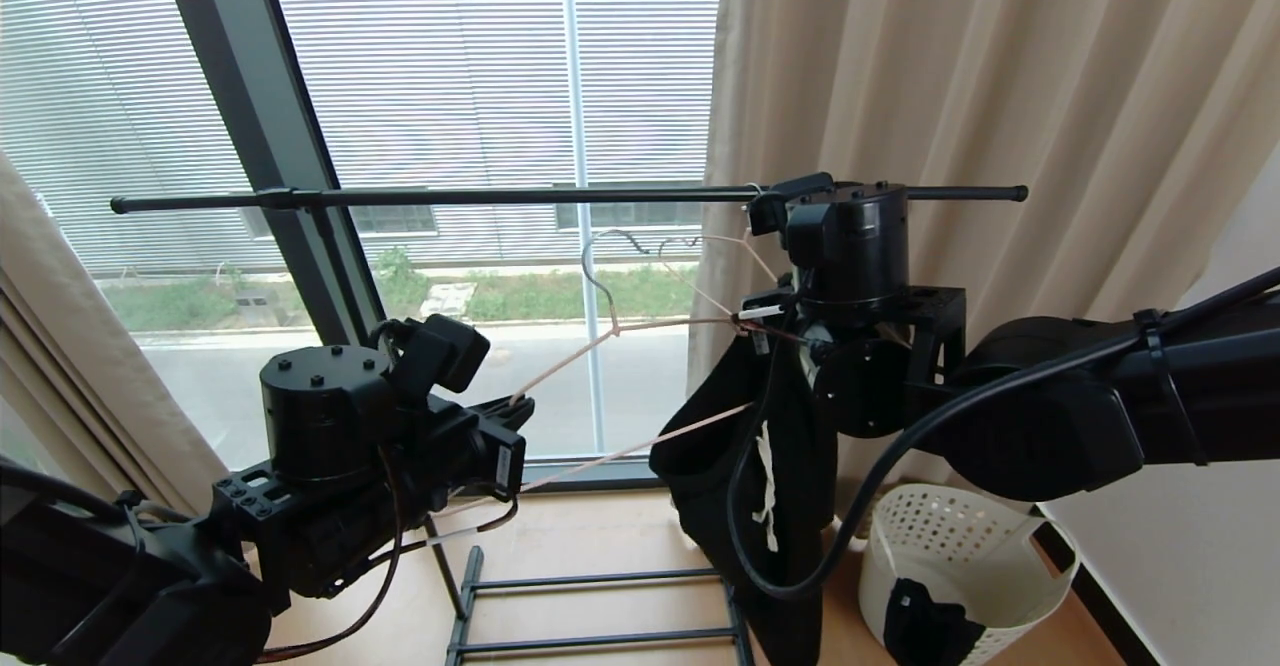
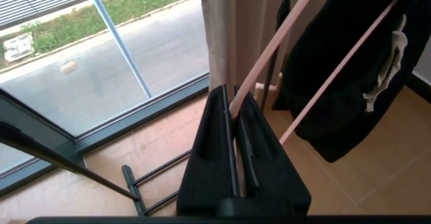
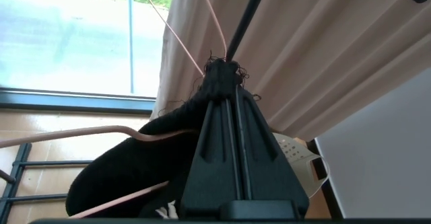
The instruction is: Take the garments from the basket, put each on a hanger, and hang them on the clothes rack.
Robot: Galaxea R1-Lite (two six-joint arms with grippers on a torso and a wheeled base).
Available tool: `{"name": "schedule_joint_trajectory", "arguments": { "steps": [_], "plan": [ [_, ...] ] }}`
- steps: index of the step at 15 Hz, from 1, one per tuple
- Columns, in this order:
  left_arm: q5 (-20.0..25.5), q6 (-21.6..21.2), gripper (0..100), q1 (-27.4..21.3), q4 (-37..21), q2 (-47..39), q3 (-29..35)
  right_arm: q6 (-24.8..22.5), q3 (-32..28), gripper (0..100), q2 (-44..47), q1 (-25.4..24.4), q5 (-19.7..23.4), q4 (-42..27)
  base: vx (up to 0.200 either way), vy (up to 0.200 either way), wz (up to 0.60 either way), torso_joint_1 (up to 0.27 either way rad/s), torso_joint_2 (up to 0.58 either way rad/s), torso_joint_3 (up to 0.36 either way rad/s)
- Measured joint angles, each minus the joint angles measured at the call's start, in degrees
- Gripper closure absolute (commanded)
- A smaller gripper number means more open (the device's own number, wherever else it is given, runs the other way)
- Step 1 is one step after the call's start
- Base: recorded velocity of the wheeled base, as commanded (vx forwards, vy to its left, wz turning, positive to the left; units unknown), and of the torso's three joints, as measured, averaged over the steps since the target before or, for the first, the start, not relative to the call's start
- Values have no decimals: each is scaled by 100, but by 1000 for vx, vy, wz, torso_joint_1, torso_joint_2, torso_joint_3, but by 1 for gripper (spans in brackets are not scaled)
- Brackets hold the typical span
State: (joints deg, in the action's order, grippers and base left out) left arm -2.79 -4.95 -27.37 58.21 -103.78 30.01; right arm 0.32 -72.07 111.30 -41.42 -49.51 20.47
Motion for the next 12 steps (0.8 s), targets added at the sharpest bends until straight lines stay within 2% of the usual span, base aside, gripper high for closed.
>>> {"name": "schedule_joint_trajectory", "arguments": {
  "steps": [5, 12],
  "plan": [
    [-79, 72, 100, 293, 4, -7, 72, 0, -11, 100, 2, 16, 2, -28, 0, 0, 0, 0, 0, 0],
    [-221, 235, 100, -7, 12, -278, 276, 241, 5, 100, 16, -479, 10, -11, 0, 0, 0, 0, 0, 0]
  ]
}}
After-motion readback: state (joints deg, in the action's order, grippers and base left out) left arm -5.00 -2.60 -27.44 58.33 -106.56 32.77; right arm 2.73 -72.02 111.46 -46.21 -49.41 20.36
